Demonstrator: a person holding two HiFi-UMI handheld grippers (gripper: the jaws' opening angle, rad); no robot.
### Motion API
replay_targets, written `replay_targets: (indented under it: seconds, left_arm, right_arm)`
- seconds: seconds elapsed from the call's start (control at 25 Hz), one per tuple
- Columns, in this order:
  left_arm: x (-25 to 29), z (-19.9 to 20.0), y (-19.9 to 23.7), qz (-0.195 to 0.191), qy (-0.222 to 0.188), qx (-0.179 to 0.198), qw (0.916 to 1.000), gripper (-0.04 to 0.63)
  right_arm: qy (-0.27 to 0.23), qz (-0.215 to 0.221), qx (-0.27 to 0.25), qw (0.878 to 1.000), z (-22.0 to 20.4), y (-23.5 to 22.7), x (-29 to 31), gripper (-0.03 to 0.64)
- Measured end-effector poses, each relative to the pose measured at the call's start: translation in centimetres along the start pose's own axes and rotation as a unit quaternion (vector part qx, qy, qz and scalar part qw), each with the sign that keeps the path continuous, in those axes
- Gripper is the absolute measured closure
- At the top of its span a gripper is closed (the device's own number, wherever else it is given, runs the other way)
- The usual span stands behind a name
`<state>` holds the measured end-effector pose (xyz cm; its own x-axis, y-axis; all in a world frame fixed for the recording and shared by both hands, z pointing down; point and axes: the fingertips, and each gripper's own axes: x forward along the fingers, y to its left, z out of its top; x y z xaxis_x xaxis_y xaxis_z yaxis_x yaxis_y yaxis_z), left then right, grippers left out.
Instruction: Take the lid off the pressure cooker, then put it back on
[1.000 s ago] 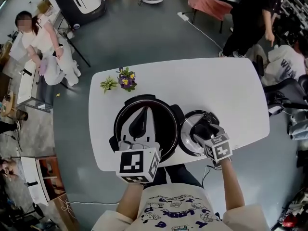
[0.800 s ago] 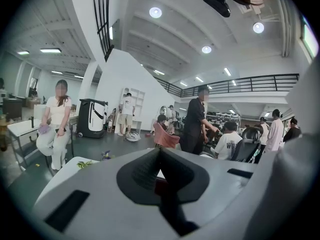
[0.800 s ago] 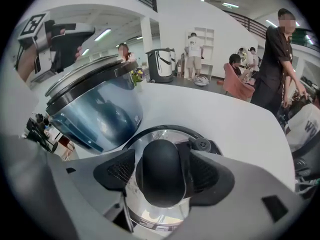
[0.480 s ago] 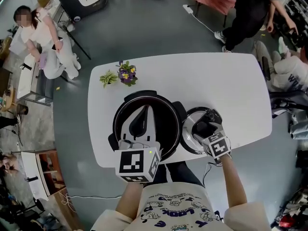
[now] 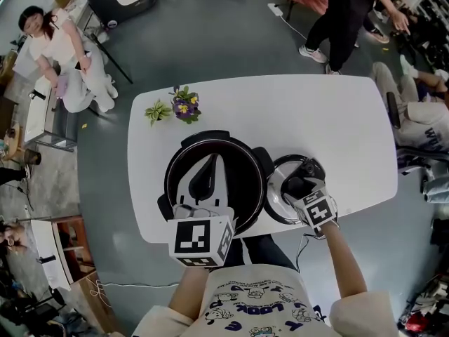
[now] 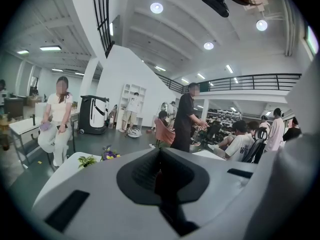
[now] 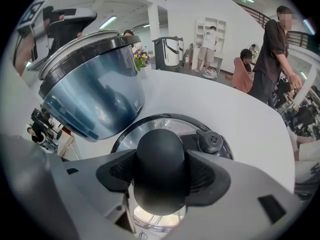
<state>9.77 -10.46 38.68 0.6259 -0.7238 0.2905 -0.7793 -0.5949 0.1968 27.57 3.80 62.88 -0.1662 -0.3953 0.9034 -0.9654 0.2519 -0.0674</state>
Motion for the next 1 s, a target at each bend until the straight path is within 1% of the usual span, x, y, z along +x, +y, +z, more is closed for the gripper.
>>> replay_targets:
  seconds: [0.48,0.6,1.0]
  left_arm:
    - [-0.2,-0.3,0.8,0.005,0.0,-0.004,1.0,0.581]
    - [-0.4,-0.3,1.3,0.01,-0.001,-0.004,0.9999,0.581]
    - [-0.6,-0.8,2.0,0.018,0.004,-0.009,0.9998,0.581]
  right_arm:
    - [0.035,0.006,-0.014,0.999,-0.1,0.0,0.5,0.308]
    - [0.038,0.005,-0.024,0.999,-0.1,0.1,0.6,0.319]
    - [0.049,0.008,-0.022,0.999,0.0,0.2,0.6,0.322]
